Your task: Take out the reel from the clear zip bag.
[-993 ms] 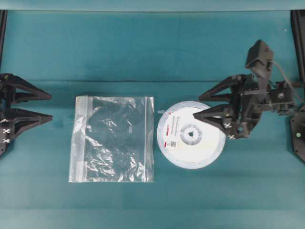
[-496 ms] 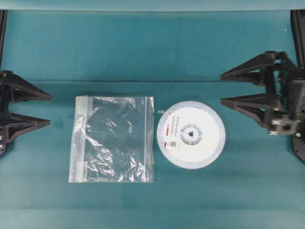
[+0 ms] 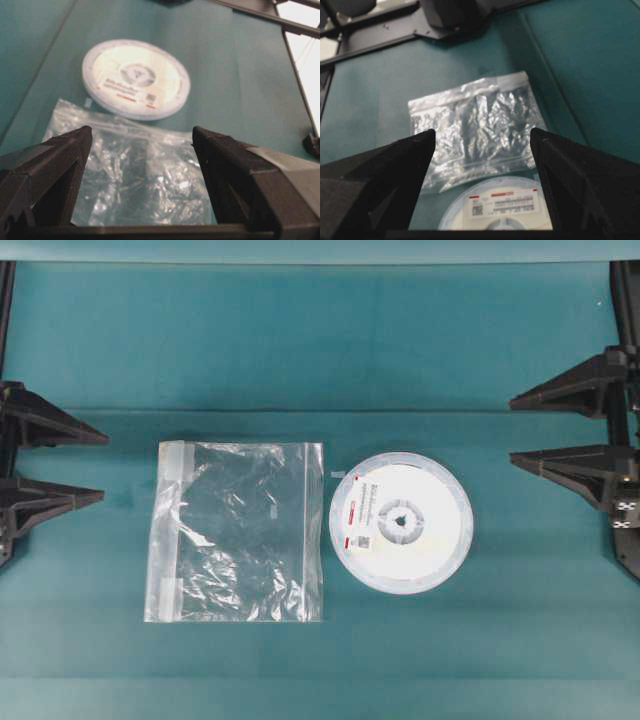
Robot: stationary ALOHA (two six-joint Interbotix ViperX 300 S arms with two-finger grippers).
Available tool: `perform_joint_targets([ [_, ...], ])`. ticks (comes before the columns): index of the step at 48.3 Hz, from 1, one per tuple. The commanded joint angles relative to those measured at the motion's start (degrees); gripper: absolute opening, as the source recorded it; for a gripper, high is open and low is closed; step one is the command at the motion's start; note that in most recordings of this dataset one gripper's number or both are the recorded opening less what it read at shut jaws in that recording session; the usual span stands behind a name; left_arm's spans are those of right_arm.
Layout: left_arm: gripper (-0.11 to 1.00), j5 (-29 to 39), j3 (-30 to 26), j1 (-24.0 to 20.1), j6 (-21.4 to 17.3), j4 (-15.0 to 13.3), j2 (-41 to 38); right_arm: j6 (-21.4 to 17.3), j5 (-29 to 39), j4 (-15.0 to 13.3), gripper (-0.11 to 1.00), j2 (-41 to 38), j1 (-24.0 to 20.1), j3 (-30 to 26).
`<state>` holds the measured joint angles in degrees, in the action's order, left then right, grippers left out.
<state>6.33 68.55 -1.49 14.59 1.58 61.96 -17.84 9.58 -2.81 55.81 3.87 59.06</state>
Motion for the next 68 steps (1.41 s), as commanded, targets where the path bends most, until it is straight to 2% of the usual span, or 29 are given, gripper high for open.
perform_joint_targets([
  [1, 0.88, -0.3, -1.6, 0.1, -0.2, 0.2, -0.1, 0.7, -1.1, -0.1, 0.92, 0.8, -0.1, 0.0],
  [68, 0.88, 0.1, -1.6, 0.1, -1.1, 0.3, 0.0, 0.6, -2.0, -0.1, 0.92, 2.6, 0.0, 1.3],
])
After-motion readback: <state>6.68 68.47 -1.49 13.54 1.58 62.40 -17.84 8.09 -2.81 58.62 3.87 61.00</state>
